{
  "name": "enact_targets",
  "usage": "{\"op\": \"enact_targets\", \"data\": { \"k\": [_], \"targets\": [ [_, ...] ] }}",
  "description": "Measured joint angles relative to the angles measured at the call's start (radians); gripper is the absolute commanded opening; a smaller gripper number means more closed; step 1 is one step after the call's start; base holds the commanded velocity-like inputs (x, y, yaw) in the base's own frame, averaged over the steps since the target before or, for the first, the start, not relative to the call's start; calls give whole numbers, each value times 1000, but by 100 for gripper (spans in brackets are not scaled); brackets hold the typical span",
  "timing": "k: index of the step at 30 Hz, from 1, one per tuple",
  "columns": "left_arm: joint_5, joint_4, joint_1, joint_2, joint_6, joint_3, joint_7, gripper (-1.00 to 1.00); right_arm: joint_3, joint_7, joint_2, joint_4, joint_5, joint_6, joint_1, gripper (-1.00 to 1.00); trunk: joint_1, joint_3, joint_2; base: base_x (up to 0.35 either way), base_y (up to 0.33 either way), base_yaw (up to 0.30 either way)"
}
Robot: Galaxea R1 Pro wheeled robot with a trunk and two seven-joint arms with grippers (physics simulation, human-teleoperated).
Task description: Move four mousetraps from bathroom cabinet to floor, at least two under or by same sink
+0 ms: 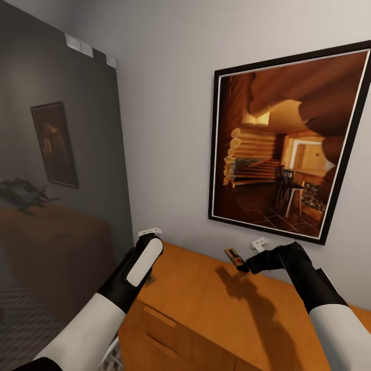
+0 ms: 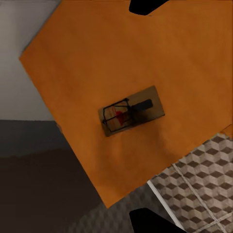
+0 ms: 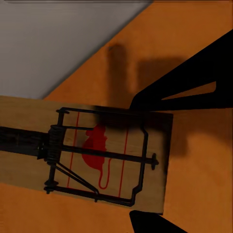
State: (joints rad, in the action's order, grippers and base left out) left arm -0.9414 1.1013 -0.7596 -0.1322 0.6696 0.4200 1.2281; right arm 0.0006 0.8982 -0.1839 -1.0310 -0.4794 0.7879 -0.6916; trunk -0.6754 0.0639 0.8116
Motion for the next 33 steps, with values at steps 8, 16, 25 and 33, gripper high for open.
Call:
{"op": "enact_targets", "data": {
  "k": [8,16,25,33],
  "targets": [
    [-1,-1,0,0,-2,-1,-1,100,2,0,0,0,-2,0,0,-100,0,0,0,309,0,0],
    [0,-4,0,0,-5,-1,5,100,6,5,5,0,1,1,0,-100,0,0,0,177,0,0],
    [-3,-47,0,0,-7,-1,6,100,47,10,65,0,3,4,0,-100,0,0,0,13,0,0],
    [-3,-57,0,-1,-8,-1,5,100,121,14,83,1,6,4,0,-100,0,0,0,1,0,0]
  ]
}}
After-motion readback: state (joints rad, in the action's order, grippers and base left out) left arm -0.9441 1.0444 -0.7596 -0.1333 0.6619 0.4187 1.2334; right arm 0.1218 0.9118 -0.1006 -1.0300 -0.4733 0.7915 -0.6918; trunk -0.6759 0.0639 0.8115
